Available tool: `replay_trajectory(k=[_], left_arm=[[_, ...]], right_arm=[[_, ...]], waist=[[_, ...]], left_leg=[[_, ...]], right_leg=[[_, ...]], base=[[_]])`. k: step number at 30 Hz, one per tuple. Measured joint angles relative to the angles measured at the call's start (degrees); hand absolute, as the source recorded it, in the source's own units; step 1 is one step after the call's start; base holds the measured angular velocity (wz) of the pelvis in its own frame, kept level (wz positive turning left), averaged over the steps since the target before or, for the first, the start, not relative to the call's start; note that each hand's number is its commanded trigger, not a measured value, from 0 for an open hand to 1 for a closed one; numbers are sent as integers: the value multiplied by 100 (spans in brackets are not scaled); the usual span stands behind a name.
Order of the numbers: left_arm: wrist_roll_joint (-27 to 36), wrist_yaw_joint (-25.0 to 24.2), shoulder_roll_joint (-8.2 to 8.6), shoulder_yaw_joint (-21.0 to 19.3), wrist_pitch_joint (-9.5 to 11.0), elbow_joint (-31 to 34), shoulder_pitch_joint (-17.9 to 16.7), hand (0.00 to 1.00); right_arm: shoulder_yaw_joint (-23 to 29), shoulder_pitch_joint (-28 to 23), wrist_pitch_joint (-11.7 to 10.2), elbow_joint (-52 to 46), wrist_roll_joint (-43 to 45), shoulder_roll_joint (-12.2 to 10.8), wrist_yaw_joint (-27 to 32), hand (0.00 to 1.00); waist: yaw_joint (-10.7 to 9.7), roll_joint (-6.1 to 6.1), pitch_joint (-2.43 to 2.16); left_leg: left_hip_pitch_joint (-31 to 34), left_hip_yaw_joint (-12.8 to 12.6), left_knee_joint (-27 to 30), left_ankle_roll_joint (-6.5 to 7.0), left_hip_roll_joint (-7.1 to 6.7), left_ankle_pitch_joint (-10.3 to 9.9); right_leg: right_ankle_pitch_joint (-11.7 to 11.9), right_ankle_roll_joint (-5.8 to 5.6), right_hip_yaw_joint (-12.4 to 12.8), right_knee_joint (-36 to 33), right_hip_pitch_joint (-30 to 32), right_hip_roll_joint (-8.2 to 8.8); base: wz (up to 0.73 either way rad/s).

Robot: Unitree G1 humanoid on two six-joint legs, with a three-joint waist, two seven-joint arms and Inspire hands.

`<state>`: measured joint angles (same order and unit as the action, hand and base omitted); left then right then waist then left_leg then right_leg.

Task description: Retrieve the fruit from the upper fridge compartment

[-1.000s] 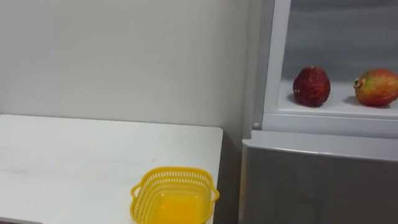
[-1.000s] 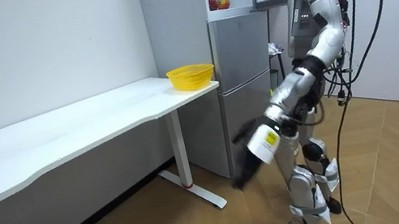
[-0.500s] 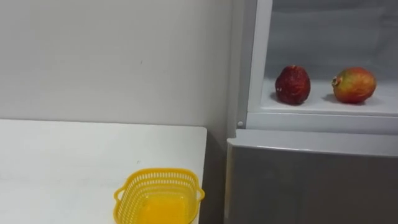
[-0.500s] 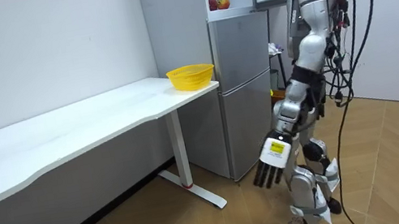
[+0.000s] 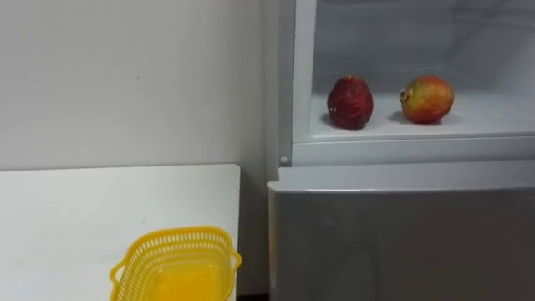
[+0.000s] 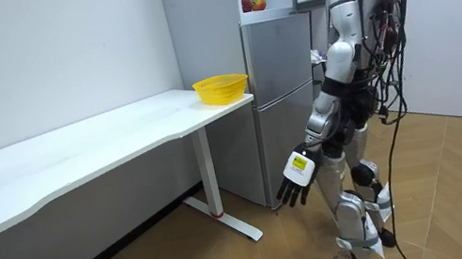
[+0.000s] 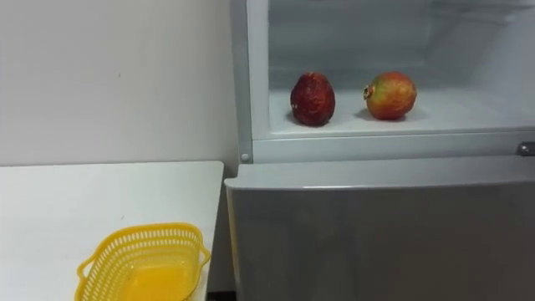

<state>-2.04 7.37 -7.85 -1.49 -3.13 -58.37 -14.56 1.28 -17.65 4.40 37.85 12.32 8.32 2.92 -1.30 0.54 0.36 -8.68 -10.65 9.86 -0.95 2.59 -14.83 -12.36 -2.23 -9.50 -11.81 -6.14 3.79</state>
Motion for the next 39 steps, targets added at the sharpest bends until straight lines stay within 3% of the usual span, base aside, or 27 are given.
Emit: replay_trajectory(k=[3,8,10,13,18,19,23,27,33,39], left_arm=[[-71,23,-1,0,151,38,2,0],[-80,73,1,56,315,48,-9,0],[-80,58,-2,117,323,256,-104,0],[-80,45,-30,225,382,282,-214,0],[-78,45,-77,253,569,57,-213,0],[-54,40,-93,298,580,5,-197,0],[-84,-33,-176,419,632,-178,-92,0],[-98,-169,-245,505,651,-393,-53,0],[-98,-197,-244,873,695,-617,47,0],[-84,-305,-285,862,801,-658,56,0]], right_arm=[[-19,-216,-248,-1129,26,-148,23,0],[-317,-411,-407,-2557,-132,-182,23,0],[-379,-501,-434,-3252,-93,-173,38,0],[-390,-549,-535,-3877,-57,-164,158,0],[-392,-529,-739,-4834,0,-147,435,0],[-394,-489,-836,-4940,0,-147,509,0],[-432,-480,-879,-5497,421,-141,763,0],[-453,-459,-1198,-5951,996,-111,1037,0],[-694,-33,-1395,-6107,1004,48,1646,0],[-685,344,-1724,-6135,1008,71,2206,0]], waist=[[-12,32,-6],[-8,45,-19],[-60,23,-67],[-151,32,-73],[-137,68,-53],[-148,83,-46],[-138,94,-53],[-134,137,-61],[-117,202,-59],[11,136,-51]], left_leg=[[29,-54,0,1,2,0],[24,-110,-27,1,1,-1],[49,-134,-35,1,3,0],[39,-145,-32,2,3,1],[0,-261,-34,2,16,1],[-2,-300,-33,2,23,1],[101,-313,-29,3,30,1],[138,-321,-29,2,66,0],[134,-326,-29,-2,75,2],[122,-325,-29,-5,75,4]], right_leg=[[23,-3,85,-13,68,-13],[25,-5,150,-82,144,-14],[28,-2,164,-86,190,-17],[34,1,198,-86,186,-21],[74,3,418,-75,238,-69],[92,7,464,-75,258,-82],[126,11,479,-85,366,-92],[166,33,477,-82,405,-130],[178,48,475,-86,406,-142],[179,49,470,-83,394,-142]], base=[[-13],[-7],[-5],[-3],[-22],[-19],[-4],[0],[0],[0]])
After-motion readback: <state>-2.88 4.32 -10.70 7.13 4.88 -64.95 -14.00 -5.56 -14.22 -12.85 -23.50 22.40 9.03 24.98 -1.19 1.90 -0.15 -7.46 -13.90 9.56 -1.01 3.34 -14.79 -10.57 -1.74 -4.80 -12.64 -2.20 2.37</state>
